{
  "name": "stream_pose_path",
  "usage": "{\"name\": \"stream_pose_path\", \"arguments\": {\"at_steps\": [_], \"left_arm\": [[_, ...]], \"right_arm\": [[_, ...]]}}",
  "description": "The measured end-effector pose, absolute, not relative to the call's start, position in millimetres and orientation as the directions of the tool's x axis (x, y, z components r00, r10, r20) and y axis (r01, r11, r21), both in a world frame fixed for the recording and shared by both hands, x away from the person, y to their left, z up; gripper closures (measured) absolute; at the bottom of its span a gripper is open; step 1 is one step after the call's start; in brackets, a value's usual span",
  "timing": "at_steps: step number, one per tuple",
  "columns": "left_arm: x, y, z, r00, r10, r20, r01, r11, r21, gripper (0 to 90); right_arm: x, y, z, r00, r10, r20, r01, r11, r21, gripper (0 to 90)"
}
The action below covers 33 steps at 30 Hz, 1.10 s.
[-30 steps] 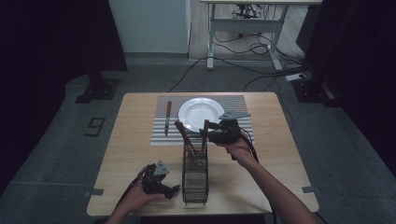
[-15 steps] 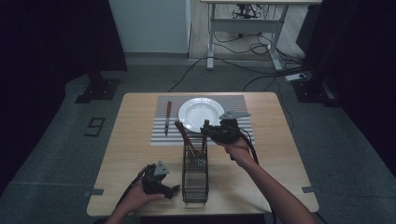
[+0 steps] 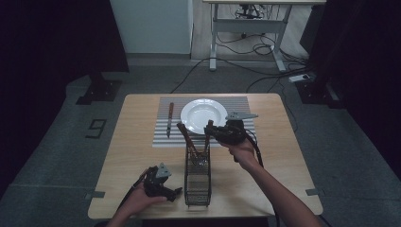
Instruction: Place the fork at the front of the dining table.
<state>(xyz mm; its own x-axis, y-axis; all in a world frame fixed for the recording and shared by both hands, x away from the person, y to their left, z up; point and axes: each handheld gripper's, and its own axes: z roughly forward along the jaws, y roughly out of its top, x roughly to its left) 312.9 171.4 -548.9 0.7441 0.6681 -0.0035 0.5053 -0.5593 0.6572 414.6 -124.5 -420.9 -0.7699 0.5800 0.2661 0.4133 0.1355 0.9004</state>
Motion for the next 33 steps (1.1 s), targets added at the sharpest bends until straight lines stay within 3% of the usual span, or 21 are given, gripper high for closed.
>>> {"name": "stream_pose_path", "arguments": {"at_steps": [33], "left_arm": [[312.7, 171.2, -549.1, 0.742, 0.670, -0.005, 0.506, -0.556, 0.659, 0.0]], "right_arm": [[389.2, -165.5, -354.9, -0.773, 0.587, 0.241, 0.261, -0.052, 0.964, 79.4]]}}
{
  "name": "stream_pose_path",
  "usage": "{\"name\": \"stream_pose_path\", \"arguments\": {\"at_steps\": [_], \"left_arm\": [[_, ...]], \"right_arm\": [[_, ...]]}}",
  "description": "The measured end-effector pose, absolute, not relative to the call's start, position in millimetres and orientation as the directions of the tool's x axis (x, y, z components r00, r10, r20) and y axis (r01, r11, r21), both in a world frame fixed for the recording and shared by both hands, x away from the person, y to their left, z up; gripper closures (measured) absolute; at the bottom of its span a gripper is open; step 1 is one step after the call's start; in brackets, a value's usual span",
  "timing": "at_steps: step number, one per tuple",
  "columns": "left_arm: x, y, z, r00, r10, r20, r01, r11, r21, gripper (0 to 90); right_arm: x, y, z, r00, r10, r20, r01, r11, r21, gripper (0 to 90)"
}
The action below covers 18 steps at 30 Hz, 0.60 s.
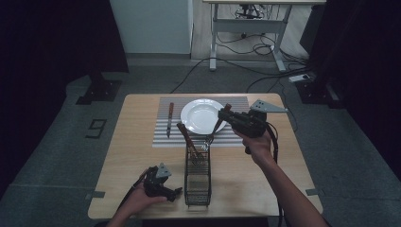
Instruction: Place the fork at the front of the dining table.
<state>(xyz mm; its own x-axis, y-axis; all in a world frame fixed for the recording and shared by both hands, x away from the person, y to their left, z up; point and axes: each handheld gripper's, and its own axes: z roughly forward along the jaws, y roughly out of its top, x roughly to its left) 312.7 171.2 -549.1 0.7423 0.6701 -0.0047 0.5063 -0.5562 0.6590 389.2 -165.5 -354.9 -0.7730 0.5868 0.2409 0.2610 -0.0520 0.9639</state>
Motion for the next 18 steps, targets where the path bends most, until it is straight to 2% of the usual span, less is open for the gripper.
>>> {"name": "stream_pose_path", "arguments": {"at_steps": [18], "left_arm": [[312.7, 171.2, -549.0, 0.742, 0.670, -0.004, 0.506, -0.556, 0.659, 0.0]], "right_arm": [[391.8, -189.2, -349.3, -0.735, 0.633, 0.241, 0.246, -0.083, 0.966, 79.7]]}}
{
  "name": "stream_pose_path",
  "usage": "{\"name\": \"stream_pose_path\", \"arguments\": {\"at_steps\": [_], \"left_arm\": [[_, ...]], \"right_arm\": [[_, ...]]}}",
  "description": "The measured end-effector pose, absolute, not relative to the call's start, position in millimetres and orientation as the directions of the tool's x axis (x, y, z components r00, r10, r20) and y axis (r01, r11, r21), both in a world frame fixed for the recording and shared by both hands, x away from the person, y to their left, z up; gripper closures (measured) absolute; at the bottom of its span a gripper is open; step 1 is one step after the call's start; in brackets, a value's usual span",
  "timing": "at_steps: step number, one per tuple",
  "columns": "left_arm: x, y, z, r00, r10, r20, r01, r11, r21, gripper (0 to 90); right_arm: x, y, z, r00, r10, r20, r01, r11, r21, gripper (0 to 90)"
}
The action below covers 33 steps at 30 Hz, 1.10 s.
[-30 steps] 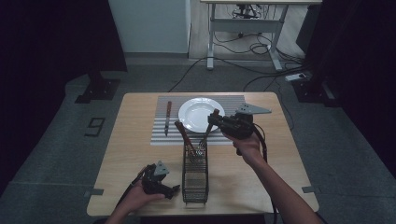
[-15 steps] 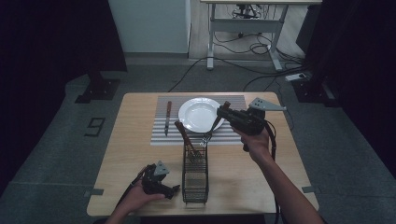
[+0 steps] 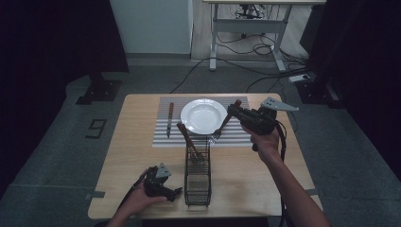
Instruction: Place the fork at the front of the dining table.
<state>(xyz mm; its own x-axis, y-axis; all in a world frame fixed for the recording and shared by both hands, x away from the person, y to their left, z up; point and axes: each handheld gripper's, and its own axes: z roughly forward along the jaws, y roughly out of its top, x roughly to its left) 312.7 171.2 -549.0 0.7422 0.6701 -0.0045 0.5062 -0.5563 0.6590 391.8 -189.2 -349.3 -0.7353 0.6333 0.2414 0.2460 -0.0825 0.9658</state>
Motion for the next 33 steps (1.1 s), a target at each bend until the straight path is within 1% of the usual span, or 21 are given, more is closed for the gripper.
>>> {"name": "stream_pose_path", "arguments": {"at_steps": [22, 33], "left_arm": [[312.8, 171.3, -549.0, 0.743, 0.669, -0.004, 0.506, -0.558, 0.658, 0.0], [312.8, 171.3, -549.0, 0.743, 0.669, -0.004, 0.506, -0.558, 0.658, 0.0]], "right_arm": [[409.9, -206.2, -367.2, -0.664, 0.701, 0.258, 0.288, -0.079, 0.954, 79.7], [424.7, -219.6, -382.7, -0.607, 0.750, 0.265, 0.321, -0.074, 0.944, 79.8]]}}
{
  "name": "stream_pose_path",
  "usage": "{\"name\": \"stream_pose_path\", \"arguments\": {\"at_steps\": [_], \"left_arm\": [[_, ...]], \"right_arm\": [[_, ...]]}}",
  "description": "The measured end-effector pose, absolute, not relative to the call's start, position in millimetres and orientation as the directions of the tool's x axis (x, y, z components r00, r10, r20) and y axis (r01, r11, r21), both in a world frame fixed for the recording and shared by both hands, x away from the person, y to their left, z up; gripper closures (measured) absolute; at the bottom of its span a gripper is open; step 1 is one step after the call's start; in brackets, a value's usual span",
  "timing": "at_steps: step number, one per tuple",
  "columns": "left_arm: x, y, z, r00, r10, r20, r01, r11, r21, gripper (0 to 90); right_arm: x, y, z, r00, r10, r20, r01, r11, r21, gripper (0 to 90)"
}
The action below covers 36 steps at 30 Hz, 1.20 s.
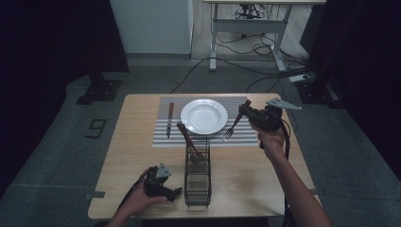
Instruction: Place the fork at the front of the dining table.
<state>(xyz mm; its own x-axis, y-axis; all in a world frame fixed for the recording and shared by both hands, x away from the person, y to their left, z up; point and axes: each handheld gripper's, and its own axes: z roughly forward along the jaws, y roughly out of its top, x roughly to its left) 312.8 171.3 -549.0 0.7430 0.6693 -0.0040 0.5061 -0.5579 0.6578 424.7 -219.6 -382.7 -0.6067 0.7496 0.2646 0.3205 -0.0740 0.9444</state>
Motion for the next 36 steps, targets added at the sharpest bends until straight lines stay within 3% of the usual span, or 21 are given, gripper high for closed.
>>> {"name": "stream_pose_path", "arguments": {"at_steps": [36], "left_arm": [[312.8, 171.2, -549.0, 0.742, 0.670, -0.005, 0.507, -0.557, 0.659, 0.0]], "right_arm": [[454.6, -246.0, -424.1, -0.446, 0.871, 0.205, 0.393, -0.016, 0.920, 80.3]]}}
